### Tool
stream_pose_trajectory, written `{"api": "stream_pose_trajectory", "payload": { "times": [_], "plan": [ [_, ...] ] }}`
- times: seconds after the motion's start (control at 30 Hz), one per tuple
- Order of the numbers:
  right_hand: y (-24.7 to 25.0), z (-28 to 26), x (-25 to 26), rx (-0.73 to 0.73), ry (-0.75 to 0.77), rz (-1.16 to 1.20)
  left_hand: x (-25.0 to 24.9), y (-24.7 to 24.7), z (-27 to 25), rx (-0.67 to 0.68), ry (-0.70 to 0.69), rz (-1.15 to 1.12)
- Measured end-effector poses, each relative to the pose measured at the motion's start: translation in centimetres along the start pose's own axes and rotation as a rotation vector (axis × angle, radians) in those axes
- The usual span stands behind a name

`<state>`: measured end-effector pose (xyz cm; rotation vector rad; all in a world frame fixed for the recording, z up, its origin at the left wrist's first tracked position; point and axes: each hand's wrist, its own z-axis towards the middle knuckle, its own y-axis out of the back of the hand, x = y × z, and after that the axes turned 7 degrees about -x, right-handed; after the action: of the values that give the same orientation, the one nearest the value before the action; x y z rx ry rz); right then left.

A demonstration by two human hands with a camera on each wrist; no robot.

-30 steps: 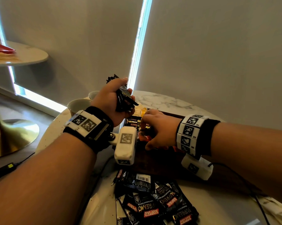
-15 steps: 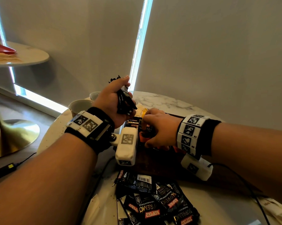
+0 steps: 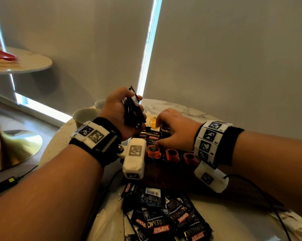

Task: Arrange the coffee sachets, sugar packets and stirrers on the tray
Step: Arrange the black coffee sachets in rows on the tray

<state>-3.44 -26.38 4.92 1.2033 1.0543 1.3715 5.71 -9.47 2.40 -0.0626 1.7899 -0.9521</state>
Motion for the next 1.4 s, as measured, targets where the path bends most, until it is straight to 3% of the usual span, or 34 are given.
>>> {"api": "stream_pose_trajectory", "payload": {
  "times": [0.1,0.2,0.33,0.43,0.57,0.8,1.03,1.13,1.27,1.4],
  "plan": [
    [0.8,-0.5,0.1,-0.154,-0.02,0.189,0.2,-0.3,-0.1,0.028,0.001,-0.024],
    [1.3,-0.5,0.3,-0.263,0.054,0.286,0.2,-0.6,-0.2,0.092,0.003,-0.045],
    [1.5,-0.5,1.2,-0.272,0.13,0.343,0.4,-1.1,-0.7,0.194,0.113,0.006],
    [1.5,-0.6,1.7,-0.268,0.152,0.404,0.5,-1.1,-0.7,0.251,0.12,0.1],
    [1.5,-0.7,1.4,-0.309,0.153,0.381,0.0,-0.7,-0.6,0.297,0.147,0.239],
    [2.2,-1.2,1.1,-0.27,0.151,0.252,0.3,-0.1,0.0,0.267,0.087,0.129],
    [1.6,-1.2,0.3,-0.373,0.216,0.146,0.2,0.4,1.2,0.209,-0.003,0.053],
    [1.6,-1.1,0.2,-0.427,0.18,0.189,0.3,0.3,1.2,0.144,-0.015,0.051],
    [1.7,-0.5,0.0,-0.554,0.005,0.386,0.3,0.4,1.0,0.181,-0.045,0.113],
    [1.4,-0.4,0.6,-0.482,-0.069,0.682,0.7,0.0,0.6,0.27,-0.002,0.177]
  ]
}}
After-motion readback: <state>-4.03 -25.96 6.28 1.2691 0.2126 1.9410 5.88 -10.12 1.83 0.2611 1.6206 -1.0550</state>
